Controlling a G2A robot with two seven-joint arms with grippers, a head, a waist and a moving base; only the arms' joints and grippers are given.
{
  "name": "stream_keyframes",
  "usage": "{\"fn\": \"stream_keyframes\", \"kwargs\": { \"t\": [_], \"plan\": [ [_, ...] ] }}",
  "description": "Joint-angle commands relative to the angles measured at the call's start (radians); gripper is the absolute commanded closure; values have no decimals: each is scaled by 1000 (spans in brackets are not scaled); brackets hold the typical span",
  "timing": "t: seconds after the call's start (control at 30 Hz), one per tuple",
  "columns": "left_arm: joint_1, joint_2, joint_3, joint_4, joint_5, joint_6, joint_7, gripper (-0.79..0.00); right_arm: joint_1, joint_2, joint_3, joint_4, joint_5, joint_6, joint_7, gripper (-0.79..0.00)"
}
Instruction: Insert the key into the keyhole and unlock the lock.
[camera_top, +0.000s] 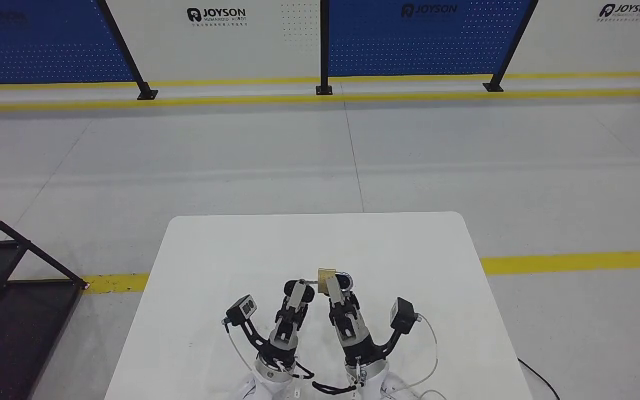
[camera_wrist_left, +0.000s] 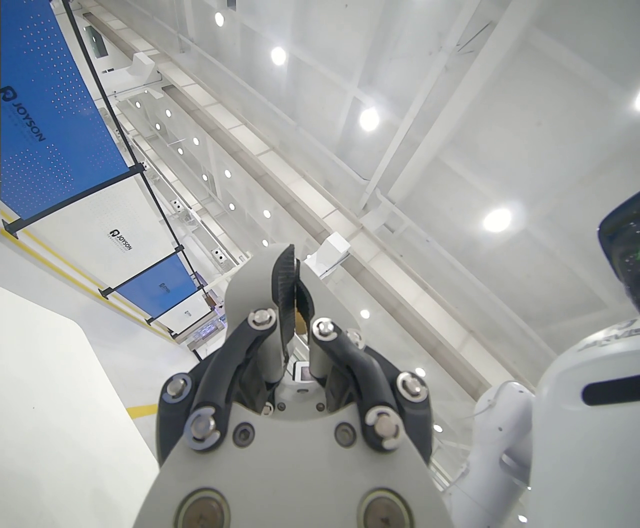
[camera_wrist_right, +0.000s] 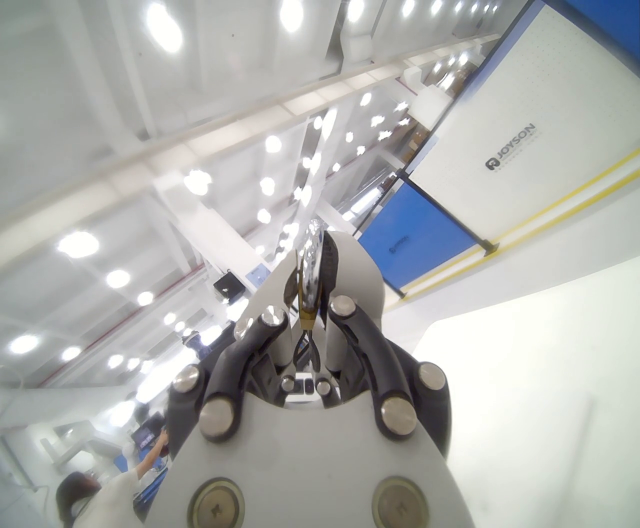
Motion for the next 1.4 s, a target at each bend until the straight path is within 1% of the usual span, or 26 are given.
{"fn": "stream_keyframes", "kwargs": {
  "t": [0.0,0.17,0.5,0.53,0.63,0.67,0.7,0.9,1.07,1.13,1.2,1.3,1.37],
  "plan": [
    [1,-1,-2,0,-1,0,-6,0,0,0,0,0,0,0,0,0],
    [4,-2,-7,-1,-1,0,-17,0,-2,-1,6,-12,8,14,43,0],
    [7,-8,-15,-1,10,7,-33,0,-11,-4,18,-18,-1,10,66,0],
    [8,-8,-15,-1,11,8,-34,-25,-11,-4,19,-19,-1,10,67,0],
    [9,-10,-17,-1,12,9,-37,-243,-15,-5,23,-21,1,5,69,0],
    [9,-10,-18,-2,12,11,-38,-283,-16,-5,25,-21,2,5,69,0],
    [9,-11,-19,-2,11,11,-39,-289,-16,-6,26,-22,2,4,70,0],
    [12,-12,-28,-2,7,8,-45,-283,-21,-8,32,-25,-1,-1,73,0],
    [13,-12,-44,0,-5,3,-52,-234,-26,-9,38,-29,0,-6,76,0],
    [15,-12,-50,0,-12,2,-55,-234,-29,-9,40,-31,0,-7,81,0],
    [15,-12,-55,-2,-14,2,-59,-194,-31,-9,43,-32,0,-8,87,0],
    [18,-12,-60,-9,-14,1,-65,-160,-33,-10,45,-34,0,-7,93,0],
    [19,-12,-61,-13,-16,1,-71,-160,-35,-10,46,-35,0,-9,97,0]
  ]
}}
